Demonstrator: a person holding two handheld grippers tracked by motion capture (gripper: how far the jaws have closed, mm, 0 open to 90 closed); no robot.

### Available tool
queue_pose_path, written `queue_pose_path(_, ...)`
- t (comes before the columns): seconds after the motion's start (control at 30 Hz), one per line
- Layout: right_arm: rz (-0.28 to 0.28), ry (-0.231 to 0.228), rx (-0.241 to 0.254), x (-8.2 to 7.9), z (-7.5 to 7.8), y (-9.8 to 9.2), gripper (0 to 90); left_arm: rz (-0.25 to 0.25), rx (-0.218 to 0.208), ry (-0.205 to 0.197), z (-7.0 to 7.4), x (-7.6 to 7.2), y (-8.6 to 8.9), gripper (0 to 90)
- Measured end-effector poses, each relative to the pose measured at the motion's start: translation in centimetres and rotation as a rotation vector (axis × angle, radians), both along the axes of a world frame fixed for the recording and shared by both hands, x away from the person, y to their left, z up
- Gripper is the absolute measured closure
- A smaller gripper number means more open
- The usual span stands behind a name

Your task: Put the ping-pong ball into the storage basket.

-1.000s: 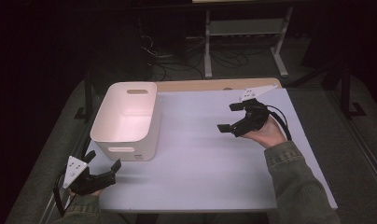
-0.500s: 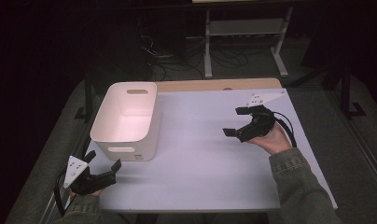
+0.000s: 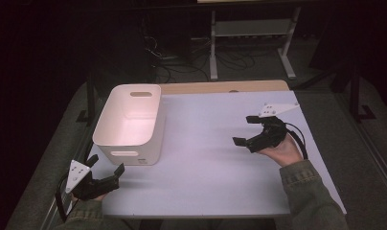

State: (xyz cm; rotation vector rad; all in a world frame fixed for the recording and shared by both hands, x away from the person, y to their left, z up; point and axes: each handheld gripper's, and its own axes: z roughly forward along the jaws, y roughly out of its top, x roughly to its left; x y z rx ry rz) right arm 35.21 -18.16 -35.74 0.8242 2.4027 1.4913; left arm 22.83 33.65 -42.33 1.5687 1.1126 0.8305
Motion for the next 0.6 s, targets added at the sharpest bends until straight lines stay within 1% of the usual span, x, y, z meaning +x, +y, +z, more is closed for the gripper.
queue_pose_path(0.2,-0.026,0.006,0.008,-0.5,-1.0,-0.7,0.0,0.000,-0.001,0.000,0.0,0.0,0.0,0.2)
queue_pose_path(0.33,-0.042,0.001,0.011,-0.7,-1.4,-1.1,0.0,-0.002,-0.001,-0.001,0.0,0.0,0.0,0.2)
queue_pose_path(0.4,-0.057,0.010,0.011,-0.9,-1.8,-1.5,0.0,-0.003,-0.001,0.000,0.0,0.0,0.0,0.2)
queue_pose_path(0.6,-0.082,0.011,0.018,-1.2,-2.4,-2.1,0.0,-0.004,-0.002,0.000,0.0,0.0,0.0,0.2)
